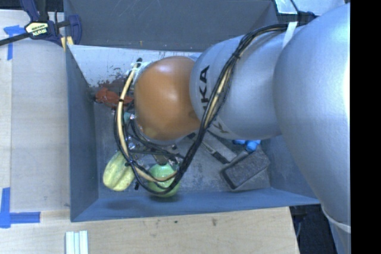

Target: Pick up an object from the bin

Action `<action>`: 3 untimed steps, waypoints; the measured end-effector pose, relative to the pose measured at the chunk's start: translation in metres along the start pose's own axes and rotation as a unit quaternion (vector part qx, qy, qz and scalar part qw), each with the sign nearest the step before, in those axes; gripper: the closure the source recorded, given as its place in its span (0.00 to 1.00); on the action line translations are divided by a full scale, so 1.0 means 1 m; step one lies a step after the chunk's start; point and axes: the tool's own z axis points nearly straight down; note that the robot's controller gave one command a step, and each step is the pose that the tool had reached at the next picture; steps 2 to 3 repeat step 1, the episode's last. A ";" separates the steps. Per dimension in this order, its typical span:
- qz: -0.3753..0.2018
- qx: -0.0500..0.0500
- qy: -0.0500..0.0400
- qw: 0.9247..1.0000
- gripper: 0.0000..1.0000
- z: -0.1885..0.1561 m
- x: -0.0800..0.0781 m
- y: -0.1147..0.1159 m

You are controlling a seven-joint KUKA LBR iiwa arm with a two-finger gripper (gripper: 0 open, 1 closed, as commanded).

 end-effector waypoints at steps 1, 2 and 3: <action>-0.017 0.000 -0.005 1.000 1.00 -0.047 0.004 -0.006; -0.017 0.000 -0.005 1.000 1.00 -0.047 0.004 -0.006; -0.017 0.000 -0.005 1.000 1.00 -0.047 0.004 -0.006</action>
Offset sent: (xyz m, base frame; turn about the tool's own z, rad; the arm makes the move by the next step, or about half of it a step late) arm -0.0014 -0.0035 0.1035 -0.0524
